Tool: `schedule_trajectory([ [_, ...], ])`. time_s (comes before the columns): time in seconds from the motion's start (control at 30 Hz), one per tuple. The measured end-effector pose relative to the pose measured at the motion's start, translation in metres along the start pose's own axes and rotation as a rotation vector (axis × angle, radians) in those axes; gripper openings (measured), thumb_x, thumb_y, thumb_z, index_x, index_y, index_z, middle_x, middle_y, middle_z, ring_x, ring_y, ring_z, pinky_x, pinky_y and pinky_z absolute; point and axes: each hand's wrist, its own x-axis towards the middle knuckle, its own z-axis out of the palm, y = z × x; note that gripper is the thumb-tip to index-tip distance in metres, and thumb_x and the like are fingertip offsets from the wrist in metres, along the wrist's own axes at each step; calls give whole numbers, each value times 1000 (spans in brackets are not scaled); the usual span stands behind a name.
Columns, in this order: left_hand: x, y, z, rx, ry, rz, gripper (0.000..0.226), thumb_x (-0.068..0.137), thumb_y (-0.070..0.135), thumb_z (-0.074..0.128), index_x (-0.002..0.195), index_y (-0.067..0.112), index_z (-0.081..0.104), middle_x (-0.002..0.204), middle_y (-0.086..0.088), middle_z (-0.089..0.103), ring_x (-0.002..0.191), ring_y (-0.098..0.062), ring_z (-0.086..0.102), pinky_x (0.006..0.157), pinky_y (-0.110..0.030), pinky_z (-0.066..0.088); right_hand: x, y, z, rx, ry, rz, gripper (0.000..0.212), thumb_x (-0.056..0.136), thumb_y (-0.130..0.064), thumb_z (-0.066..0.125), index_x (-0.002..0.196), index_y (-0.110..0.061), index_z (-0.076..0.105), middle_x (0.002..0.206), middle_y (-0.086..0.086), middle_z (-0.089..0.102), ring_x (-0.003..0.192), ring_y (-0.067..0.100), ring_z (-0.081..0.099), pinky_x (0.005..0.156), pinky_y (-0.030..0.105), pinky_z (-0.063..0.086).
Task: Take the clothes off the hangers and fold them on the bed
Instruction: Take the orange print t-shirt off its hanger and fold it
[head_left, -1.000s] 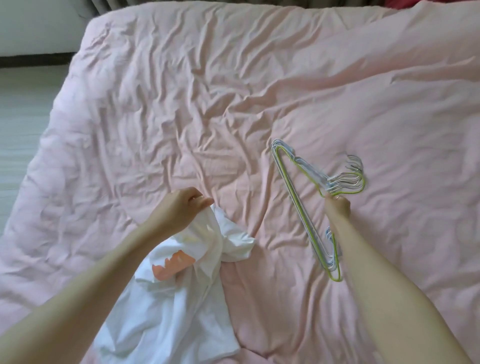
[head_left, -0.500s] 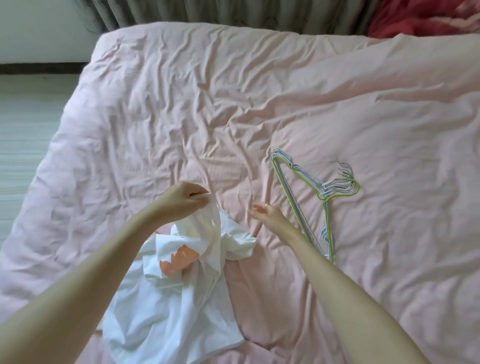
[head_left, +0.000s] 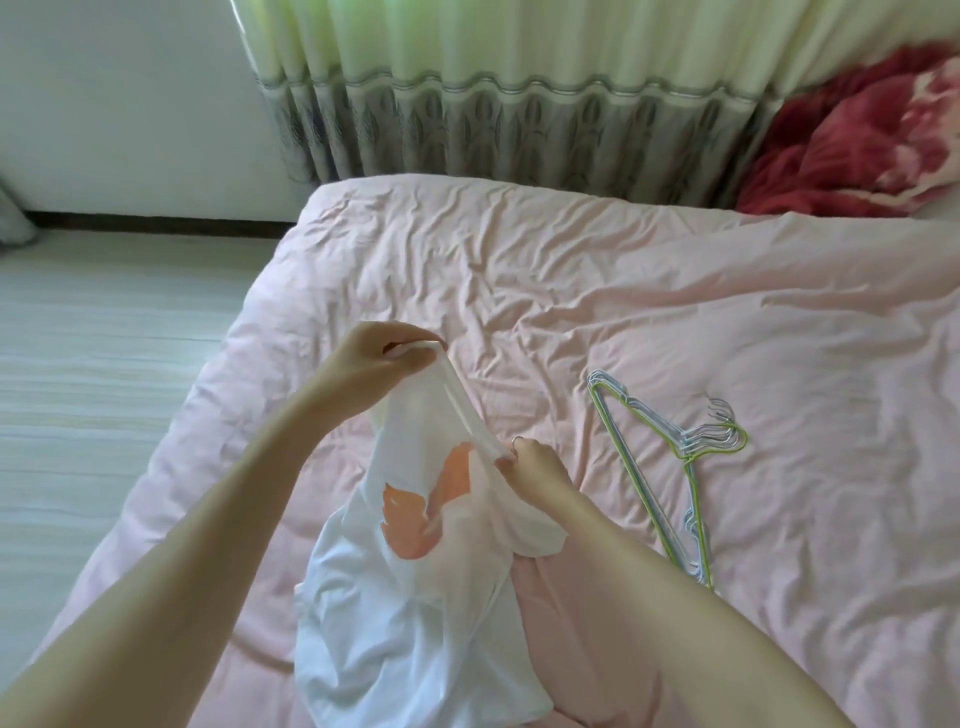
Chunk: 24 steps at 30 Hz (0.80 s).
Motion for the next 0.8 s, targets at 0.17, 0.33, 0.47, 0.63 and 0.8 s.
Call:
schedule_trajectory([
  [0.17, -15, 3, -46, 29, 195, 61, 17, 89, 8, 60, 98, 16, 71, 88, 13, 62, 76, 10, 56, 63, 1, 37, -4, -10, -29, 53, 222, 134, 16, 91, -19, 45, 86, -10, 58, 100, 15, 64, 101, 33, 57, 70, 30, 36],
  [0.33, -22, -17, -78, 155, 271, 7, 23, 89, 4, 59, 109, 8, 69, 105, -7, 63, 94, -13, 53, 70, -11, 37, -16, -21, -83, 295, 441, 113, 22, 88, -11, 54, 105, -6, 66, 107, 11, 67, 98, 26, 58, 73, 23, 35],
  [0.47, -23, -29, -89, 249, 211, -26, 21, 86, 0, 59, 104, 4, 69, 92, -7, 62, 87, -20, 53, 65, -17, 38, -27, -33, -118, 442, 494, -4, 15, 87, -10, 53, 95, -7, 65, 93, 7, 65, 86, 20, 54, 65, 25, 38],
  [0.63, -14, -40, -95, 316, 211, -122, 4, 83, 5, 65, 87, 5, 66, 82, -10, 60, 79, -27, 54, 57, -25, 36, -38, -58, -151, 391, 485, -182, 16, 87, -14, 49, 73, -6, 45, 69, 0, 46, 68, 17, 44, 58, 29, 33],
  [0.8, -3, -33, -101, 310, 342, -118, 10, 82, 6, 68, 81, 8, 58, 82, -7, 55, 80, -25, 49, 56, -22, 33, -54, -73, -174, 353, 218, -239, 51, 77, -62, 60, 75, -13, 45, 71, 1, 44, 66, 17, 43, 64, 32, 34],
])
